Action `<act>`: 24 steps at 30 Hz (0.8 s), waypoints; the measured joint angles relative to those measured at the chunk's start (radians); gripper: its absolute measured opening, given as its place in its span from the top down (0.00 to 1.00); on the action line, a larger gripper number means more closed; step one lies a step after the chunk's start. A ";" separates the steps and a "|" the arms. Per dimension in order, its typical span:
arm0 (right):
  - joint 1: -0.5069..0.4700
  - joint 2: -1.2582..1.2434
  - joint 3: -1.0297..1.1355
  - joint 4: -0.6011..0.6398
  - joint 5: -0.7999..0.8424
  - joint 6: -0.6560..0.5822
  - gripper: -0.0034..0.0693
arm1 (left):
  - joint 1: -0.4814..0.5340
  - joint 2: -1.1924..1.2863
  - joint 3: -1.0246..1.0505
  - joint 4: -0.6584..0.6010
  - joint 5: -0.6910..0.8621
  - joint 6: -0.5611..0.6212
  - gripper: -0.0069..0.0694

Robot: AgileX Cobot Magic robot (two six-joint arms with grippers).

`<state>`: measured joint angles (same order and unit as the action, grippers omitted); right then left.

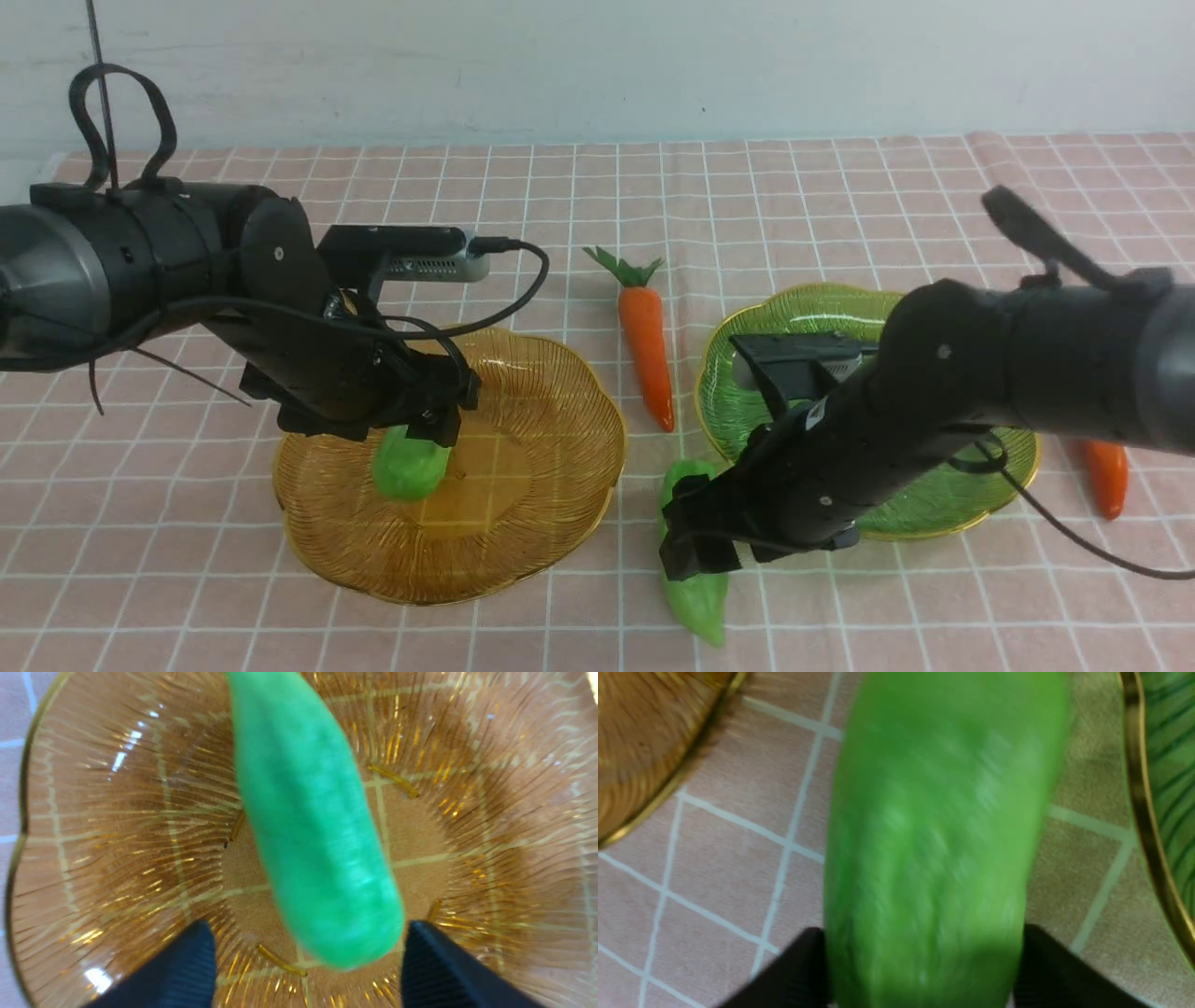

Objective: Put different types of vegetables on the plate.
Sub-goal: 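Carry the green vegetable from the table to the plate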

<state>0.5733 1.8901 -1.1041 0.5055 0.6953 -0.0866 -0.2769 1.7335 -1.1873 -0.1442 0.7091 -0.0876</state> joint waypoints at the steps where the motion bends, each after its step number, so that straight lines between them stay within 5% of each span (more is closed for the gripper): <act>1: 0.000 0.001 0.000 -0.001 0.002 0.000 0.34 | 0.000 0.000 -0.017 0.003 0.019 0.000 0.30; 3: 0.000 0.001 -0.001 -0.001 0.010 0.000 0.45 | 0.000 0.000 -0.041 0.014 0.049 0.000 0.39; 9: 0.000 -0.116 -0.001 0.008 0.143 0.004 0.44 | 0.000 -0.041 -0.154 0.116 0.188 0.000 0.88; 15: 0.000 -0.213 -0.079 0.148 0.154 -0.024 0.44 | 0.000 -0.126 -0.170 0.126 0.198 0.000 0.91; 24: 0.009 0.170 -0.481 0.169 0.222 -0.045 0.43 | 0.000 -0.130 -0.170 0.123 0.211 0.000 0.91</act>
<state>0.5819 2.0603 -1.5854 0.6742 0.9177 -0.1314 -0.2769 1.6030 -1.3569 -0.0212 0.9199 -0.0876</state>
